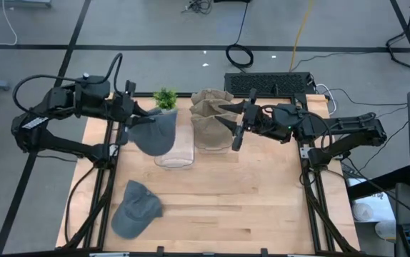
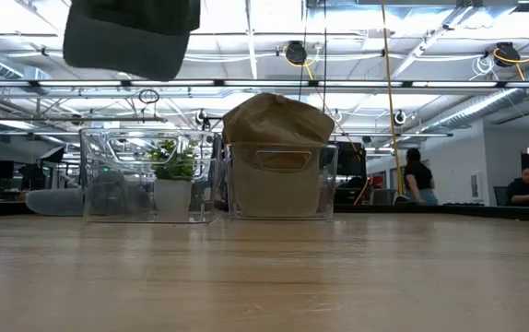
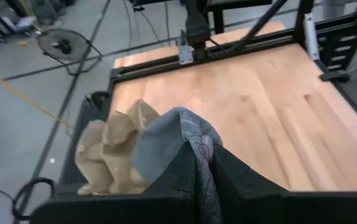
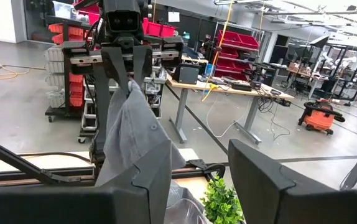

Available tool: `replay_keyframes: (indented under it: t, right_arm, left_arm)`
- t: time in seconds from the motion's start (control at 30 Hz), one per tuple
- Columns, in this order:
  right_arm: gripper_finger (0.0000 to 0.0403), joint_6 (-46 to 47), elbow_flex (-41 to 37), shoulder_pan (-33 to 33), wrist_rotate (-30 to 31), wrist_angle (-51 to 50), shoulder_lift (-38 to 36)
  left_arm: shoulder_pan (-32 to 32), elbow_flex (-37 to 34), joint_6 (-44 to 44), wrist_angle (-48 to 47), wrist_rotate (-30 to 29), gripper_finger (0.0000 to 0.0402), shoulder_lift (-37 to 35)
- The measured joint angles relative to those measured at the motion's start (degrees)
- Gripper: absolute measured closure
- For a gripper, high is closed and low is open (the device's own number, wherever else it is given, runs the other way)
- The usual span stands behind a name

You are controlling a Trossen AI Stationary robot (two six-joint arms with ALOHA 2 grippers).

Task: Pick & Place hat
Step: Put the right blue cap into the left transparent bin

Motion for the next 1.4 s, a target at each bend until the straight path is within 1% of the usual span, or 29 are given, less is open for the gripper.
replay_keyframes:
  t: [0.27,0.47,0.63,0.9,1.03,1.1,1.2,1.4]
  right_arm:
    - [0.0256,0.05,0.00,0.13,-0.22,0.00,0.02]
    - [0.0255,0.75,0.00,0.13,-0.24,-0.01,0.02]
    - [0.0259,1.11,0.00,0.13,-0.24,0.00,0.02]
    - [0.0258,1.14,0.00,0.13,-0.24,-0.02,0.02]
    - [0.0260,1.14,0.00,0.13,-0.24,-0.02,0.02]
    - [0.0260,1.14,0.00,0.13,-0.24,-0.02,0.04]
    - [0.0258,1.16,0.00,0.12,-0.24,-0.02,0.04]
    - [0.0260,1.16,-0.02,0.11,-0.24,-0.02,0.04]
  left_arm:
    - [-0.21,-0.01,4.39,3.70,-1.55,0.0380,1.42]
    - [-0.21,-0.01,5.87,3.57,-7.34,0.0380,2.78]
    - [-0.03,-0.01,11.41,3.58,-11.45,0.0380,4.43]
    - [1.93,-0.01,19.51,3.01,-14.20,0.0380,7.48]
    - [3.10,-0.01,24.20,3.74,-17.83,0.0380,7.52]
    - [3.82,-0.01,27.06,4.38,-17.87,0.0380,7.44]
    - [6.10,-0.01,29.79,4.40,-15.73,0.0380,7.19]
    - [13.33,-0.01,30.93,4.40,-6.93,0.0380,7.12]
